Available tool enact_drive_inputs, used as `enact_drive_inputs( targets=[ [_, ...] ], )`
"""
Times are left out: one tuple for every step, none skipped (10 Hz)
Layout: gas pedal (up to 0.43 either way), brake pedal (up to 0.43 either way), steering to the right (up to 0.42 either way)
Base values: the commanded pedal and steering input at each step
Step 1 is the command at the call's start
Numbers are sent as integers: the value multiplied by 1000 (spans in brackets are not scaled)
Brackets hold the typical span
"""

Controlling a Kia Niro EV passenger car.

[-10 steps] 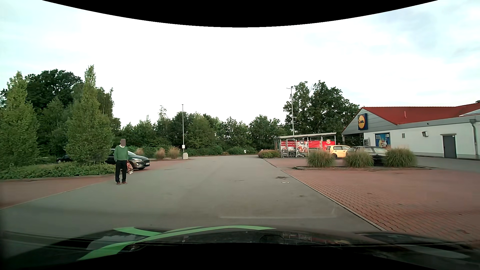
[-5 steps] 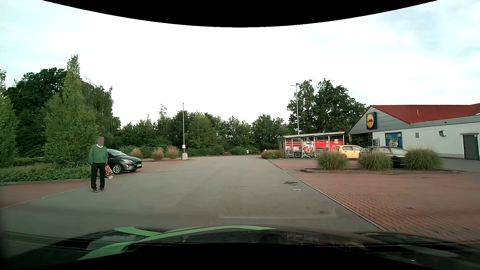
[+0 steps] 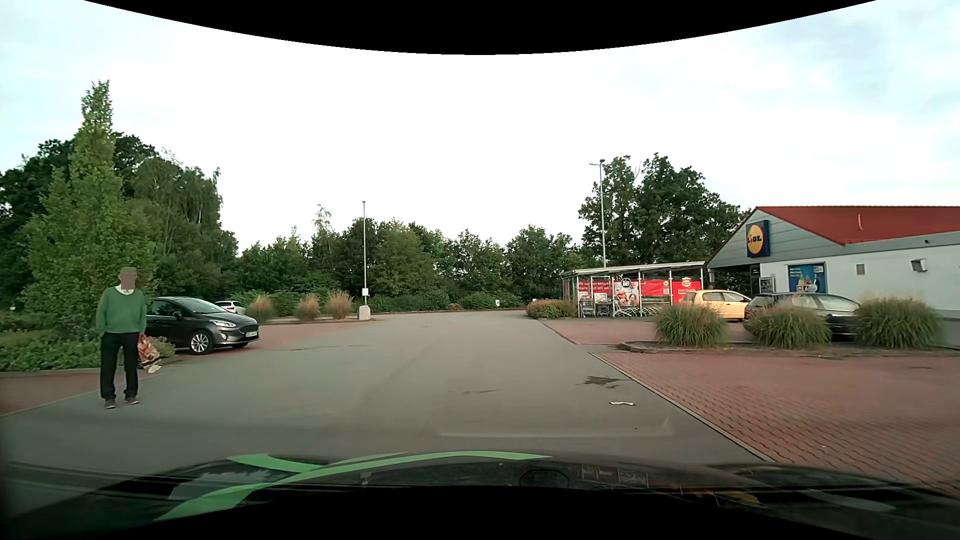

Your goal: Follow the waypoints while adhering to traffic rules and regulations

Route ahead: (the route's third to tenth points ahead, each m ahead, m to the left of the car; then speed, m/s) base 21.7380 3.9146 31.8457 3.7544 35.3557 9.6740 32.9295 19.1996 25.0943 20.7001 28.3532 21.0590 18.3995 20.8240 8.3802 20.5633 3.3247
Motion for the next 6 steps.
enact_drive_inputs(
  targets=[
    [47, 0, -15],
    [47, 0, -15],
    [47, 0, -15],
    [59, 0, -15],
    [59, 0, -15],
    [59, 0, -15]
  ],
)
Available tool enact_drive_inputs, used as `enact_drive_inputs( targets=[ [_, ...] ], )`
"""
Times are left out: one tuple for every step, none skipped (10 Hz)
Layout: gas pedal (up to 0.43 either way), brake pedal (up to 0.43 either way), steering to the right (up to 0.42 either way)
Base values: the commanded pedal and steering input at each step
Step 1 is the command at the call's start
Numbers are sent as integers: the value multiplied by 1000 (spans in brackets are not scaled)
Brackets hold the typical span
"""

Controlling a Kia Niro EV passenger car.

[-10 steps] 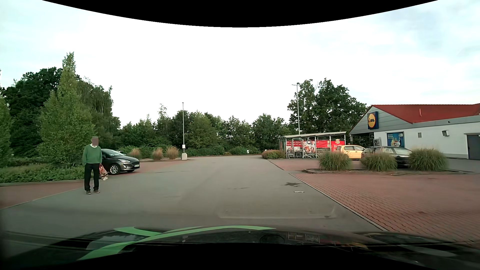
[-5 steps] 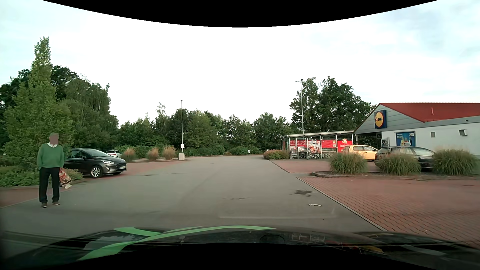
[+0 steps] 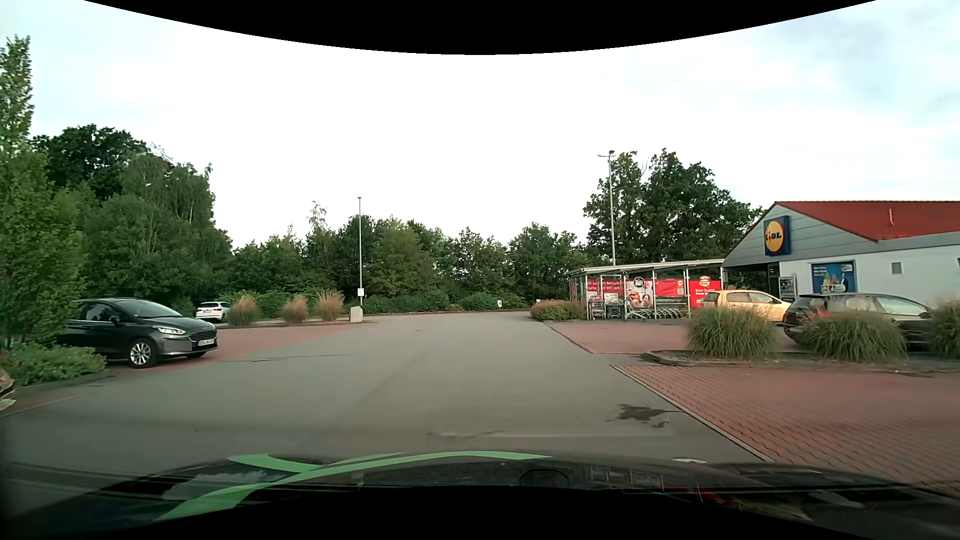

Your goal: Follow the waypoints while adhering to traffic rules and regulations

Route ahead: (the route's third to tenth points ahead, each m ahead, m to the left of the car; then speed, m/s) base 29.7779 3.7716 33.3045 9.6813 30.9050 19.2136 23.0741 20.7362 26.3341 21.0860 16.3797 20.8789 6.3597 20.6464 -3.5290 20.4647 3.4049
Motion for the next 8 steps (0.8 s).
enact_drive_inputs(
  targets=[
    [59, 0, -15],
    [59, 0, -15],
    [59, 0, -15],
    [59, 0, -15],
    [59, 0, -15],
    [59, 0, -15],
    [59, 0, -15],
    [59, 0, -15]
  ],
)
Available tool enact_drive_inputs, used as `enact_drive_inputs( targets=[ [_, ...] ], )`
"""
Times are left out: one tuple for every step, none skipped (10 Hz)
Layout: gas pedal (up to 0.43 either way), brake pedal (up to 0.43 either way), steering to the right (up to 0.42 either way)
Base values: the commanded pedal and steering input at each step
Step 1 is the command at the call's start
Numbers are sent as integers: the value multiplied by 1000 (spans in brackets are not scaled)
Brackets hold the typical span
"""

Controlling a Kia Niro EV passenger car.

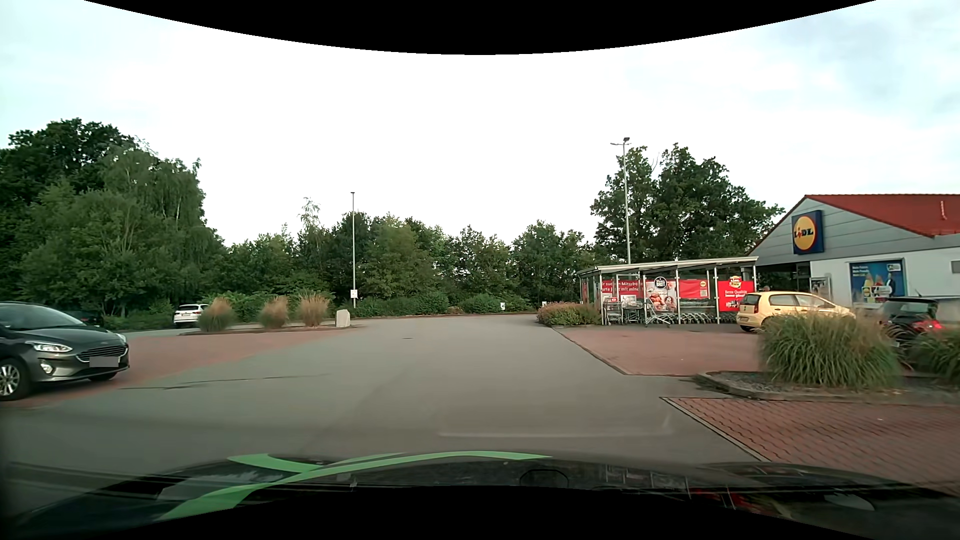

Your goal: Follow the waypoints while adhering to traffic rules and regulations

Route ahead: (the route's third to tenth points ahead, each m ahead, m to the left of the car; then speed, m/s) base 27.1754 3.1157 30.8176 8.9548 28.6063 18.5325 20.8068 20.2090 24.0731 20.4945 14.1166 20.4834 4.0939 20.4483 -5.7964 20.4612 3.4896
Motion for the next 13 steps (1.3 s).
enact_drive_inputs(
  targets=[
    [59, 0, -15],
    [59, 0, -15],
    [59, 0, -15],
    [59, 0, -16],
    [59, 0, -18],
    [59, 0, -18],
    [59, 0, -18],
    [59, 0, -17],
    [59, 0, -15],
    [59, 0, -14],
    [59, 0, -12],
    [59, 0, -10],
    [59, 0, -7]
  ],
)
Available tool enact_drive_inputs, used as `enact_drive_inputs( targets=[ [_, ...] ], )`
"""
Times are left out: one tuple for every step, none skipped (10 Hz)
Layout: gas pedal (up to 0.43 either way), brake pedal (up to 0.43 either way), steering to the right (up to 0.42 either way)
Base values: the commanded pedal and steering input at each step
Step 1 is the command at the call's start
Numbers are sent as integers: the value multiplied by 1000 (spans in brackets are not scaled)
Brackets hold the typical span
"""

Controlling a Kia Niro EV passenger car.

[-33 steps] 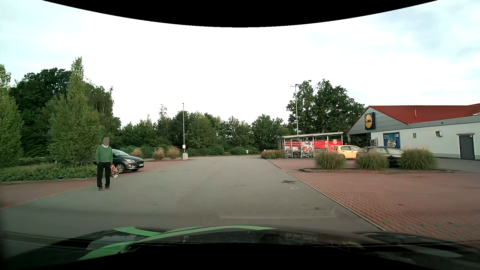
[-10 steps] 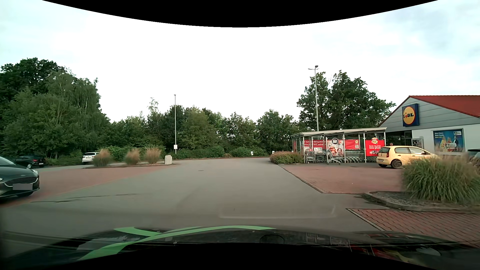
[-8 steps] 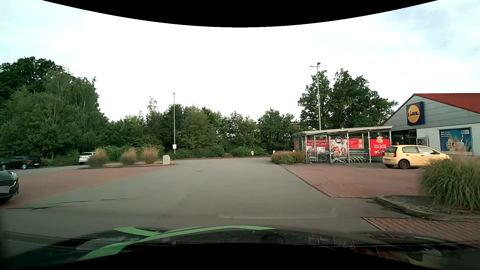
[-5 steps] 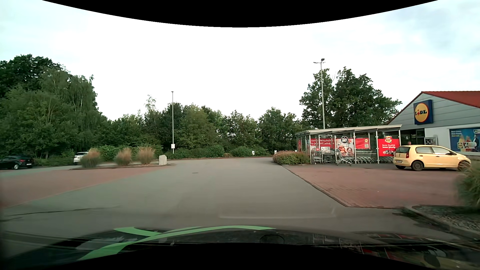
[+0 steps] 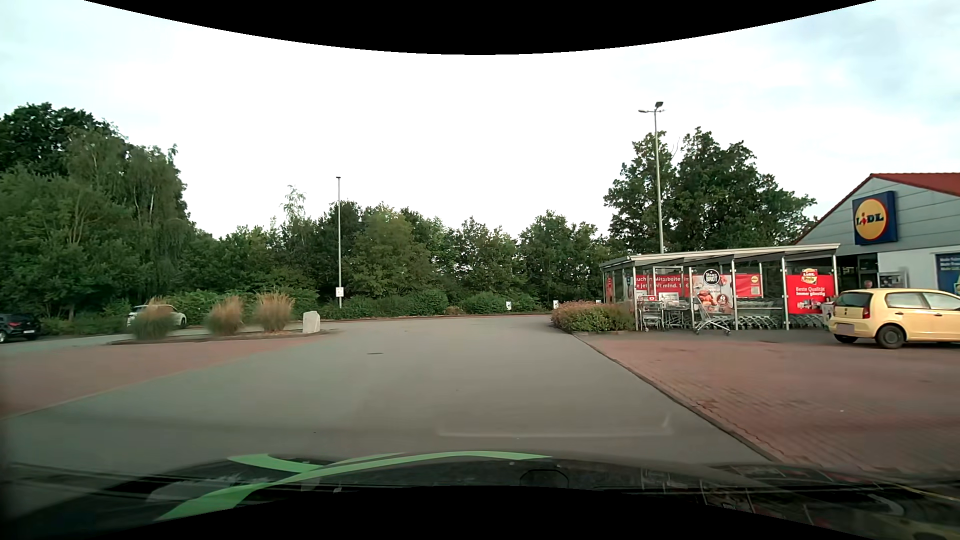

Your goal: Follow the waypoints while adhering to traffic rules and regulations

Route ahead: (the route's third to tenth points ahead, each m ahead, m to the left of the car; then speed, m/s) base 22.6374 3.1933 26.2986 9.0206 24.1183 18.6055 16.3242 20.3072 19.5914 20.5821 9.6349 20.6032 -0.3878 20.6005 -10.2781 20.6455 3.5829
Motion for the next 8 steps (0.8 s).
enact_drive_inputs(
  targets=[
    [59, 0, -6],
    [59, 0, -5],
    [59, 0, -4],
    [59, 0, -4],
    [59, 0, -4],
    [59, 0, -3],
    [59, 0, -2],
    [59, 0, -1]
  ],
)
